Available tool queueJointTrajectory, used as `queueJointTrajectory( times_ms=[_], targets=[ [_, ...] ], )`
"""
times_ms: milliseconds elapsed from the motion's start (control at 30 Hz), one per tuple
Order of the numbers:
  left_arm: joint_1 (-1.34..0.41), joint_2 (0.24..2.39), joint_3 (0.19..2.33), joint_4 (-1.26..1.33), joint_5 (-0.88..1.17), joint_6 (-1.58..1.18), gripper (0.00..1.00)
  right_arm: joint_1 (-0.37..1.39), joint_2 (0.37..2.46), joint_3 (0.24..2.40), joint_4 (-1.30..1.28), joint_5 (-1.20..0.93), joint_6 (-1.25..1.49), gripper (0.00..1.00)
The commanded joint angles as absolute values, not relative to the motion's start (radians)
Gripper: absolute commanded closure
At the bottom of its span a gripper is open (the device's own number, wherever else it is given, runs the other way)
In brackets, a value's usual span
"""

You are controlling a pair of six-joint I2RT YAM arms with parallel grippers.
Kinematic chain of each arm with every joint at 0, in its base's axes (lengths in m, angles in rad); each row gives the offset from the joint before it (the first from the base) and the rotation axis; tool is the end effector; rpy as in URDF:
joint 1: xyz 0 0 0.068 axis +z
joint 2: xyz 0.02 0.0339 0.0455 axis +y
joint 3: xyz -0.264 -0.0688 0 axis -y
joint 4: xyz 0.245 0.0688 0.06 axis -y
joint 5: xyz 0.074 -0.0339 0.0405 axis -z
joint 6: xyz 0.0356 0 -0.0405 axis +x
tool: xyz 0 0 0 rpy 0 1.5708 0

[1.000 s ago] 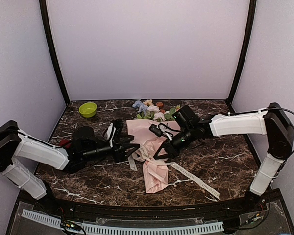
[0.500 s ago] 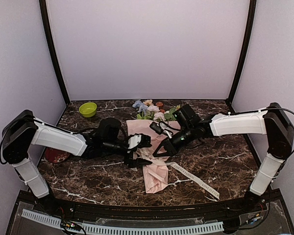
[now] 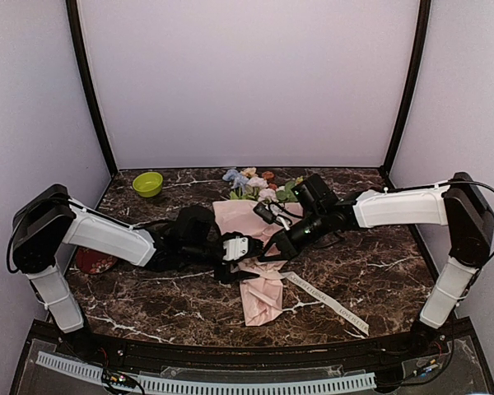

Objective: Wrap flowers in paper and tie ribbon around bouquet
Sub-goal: Tie the half-tied ribbon around the folded bouquet.

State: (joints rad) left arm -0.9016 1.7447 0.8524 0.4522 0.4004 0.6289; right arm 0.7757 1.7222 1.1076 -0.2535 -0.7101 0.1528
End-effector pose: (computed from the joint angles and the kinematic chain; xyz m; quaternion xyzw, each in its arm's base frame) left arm 0.2142 -0.2931 0.1749 0.6501 0.5230 -0.2377 0.4973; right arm 0.2407 0.2685 0.2052 -0.3837 0.8013 0.4363 0.1424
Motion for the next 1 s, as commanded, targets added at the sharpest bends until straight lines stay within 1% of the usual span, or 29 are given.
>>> queueJointTrajectory(
  times_ms=[0,100,233,333,400,433,500,533,700,800,833,933,967],
  targets=[
    [-0.907,1.756,0.876,0.399,0.404,0.666,0.35,0.768,1.710,1.139,-0.233,-0.722,0.158,1.00],
    [-0.908,1.767,0.875,0.421,0.355,0.667,0.47,0.767,1.713,1.145,-0.255,-0.712,0.146,1.00],
    [-0.915,1.767,0.844,0.522,0.279,0.662,0.76,0.768,1.710,1.143,-0.273,-0.704,0.144,1.00],
    [-0.918,1.772,0.842,0.539,0.262,0.656,0.87,0.768,1.707,1.135,-0.269,-0.706,0.152,1.00],
    [-0.922,1.772,0.835,0.554,0.242,0.651,0.97,0.768,1.704,1.131,-0.270,-0.705,0.155,1.00],
    [-0.923,1.772,0.829,0.569,0.229,0.649,1.00,0.768,1.703,1.131,-0.277,-0.702,0.155,1.00],
    [-0.926,1.774,0.817,0.597,0.194,0.650,1.00,0.768,1.702,1.133,-0.294,-0.696,0.151,0.96],
    [-0.926,1.777,0.815,0.605,0.173,0.651,1.00,0.768,1.701,1.133,-0.299,-0.693,0.151,0.92],
    [-0.932,1.783,0.792,0.653,0.115,0.666,1.00,0.762,1.661,1.134,-0.339,-0.697,0.107,0.69],
    [-0.936,1.777,0.772,0.690,0.114,0.674,1.00,0.717,1.618,1.143,-0.343,-0.688,0.108,0.54],
    [-0.938,1.776,0.768,0.695,0.115,0.678,1.00,0.697,1.607,1.145,-0.337,-0.688,0.118,0.52],
    [-0.943,1.779,0.761,0.709,0.106,0.685,1.00,0.647,1.618,1.146,-0.307,-0.674,0.151,0.50],
    [-0.944,1.781,0.761,0.714,0.102,0.687,1.00,0.641,1.635,1.180,-0.301,-0.657,0.159,0.50]
  ],
)
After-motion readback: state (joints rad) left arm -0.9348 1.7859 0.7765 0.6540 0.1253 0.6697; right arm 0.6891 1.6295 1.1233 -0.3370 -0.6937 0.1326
